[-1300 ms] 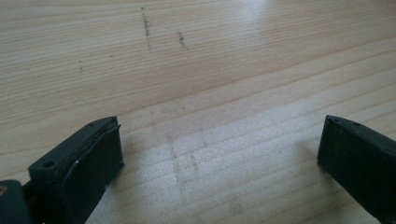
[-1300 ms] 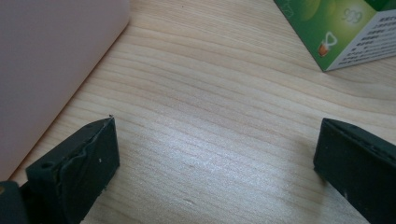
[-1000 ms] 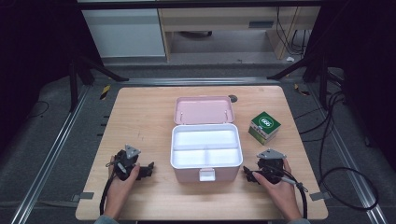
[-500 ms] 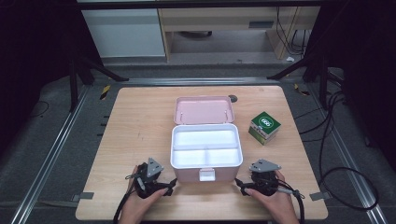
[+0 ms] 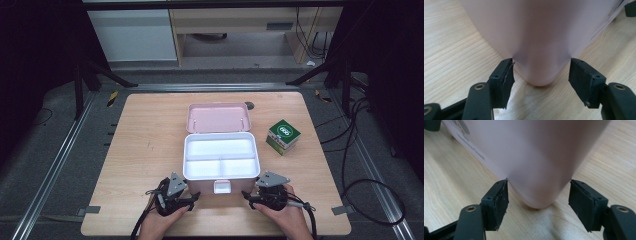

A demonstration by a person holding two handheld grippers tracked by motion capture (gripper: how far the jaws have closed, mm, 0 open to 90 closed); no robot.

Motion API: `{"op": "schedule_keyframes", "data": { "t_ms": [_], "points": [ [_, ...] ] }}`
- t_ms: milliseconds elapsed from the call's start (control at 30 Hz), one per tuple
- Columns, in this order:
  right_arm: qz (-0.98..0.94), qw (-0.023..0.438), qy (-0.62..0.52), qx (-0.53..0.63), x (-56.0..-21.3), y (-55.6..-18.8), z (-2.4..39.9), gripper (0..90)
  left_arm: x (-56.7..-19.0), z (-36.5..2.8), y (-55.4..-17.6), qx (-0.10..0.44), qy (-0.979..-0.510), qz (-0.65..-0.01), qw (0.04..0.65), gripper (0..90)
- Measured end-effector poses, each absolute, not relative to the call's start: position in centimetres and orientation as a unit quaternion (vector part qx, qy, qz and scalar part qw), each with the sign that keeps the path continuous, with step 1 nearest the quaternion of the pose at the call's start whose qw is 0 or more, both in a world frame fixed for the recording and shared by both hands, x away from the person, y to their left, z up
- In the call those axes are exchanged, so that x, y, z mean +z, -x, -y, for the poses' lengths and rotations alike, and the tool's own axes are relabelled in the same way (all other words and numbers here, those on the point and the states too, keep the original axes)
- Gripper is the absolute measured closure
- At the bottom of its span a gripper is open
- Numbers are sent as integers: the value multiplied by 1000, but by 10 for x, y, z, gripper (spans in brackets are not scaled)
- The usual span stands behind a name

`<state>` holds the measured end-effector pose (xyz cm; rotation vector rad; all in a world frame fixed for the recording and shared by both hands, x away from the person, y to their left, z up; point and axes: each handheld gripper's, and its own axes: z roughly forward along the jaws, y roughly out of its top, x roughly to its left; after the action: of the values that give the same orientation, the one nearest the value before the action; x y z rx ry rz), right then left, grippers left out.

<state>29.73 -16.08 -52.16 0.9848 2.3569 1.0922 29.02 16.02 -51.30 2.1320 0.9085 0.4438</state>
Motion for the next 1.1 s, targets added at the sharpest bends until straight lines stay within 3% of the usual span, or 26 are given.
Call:
{"op": "schedule_keyframes", "data": {
  "t_ms": [667, 700, 733, 767, 800, 1000, 1100],
  "points": [
    [-822, 191, -369, 389, -520, -305, 171, 373, -516, -150, -304, 179, -833, -358, 382, 397],
    [-822, 191, -369, 389, -520, -305, 171, 373, -516, -150, -304, 179, -833, -358, 382, 372],
    [-823, 184, -373, 387, -520, -305, 171, 287, -518, -151, -304, 176, -833, -361, 379, 334],
    [-823, 184, -373, 387, -520, -305, 171, 287, -518, -152, -304, 175, -835, -363, 375, 334],
    [-830, 173, -376, 374, -520, -304, 172, 215, -520, -158, -305, 174, -833, -373, 370, 256],
    [-829, 159, -379, 379, -511, -304, 186, 124, -518, -179, -309, 179, -831, -396, 348, 85],
    [-826, 154, -382, 385, -506, -306, 194, 120, -515, -195, -314, 180, -825, -413, 343, 57]
  ]
}}
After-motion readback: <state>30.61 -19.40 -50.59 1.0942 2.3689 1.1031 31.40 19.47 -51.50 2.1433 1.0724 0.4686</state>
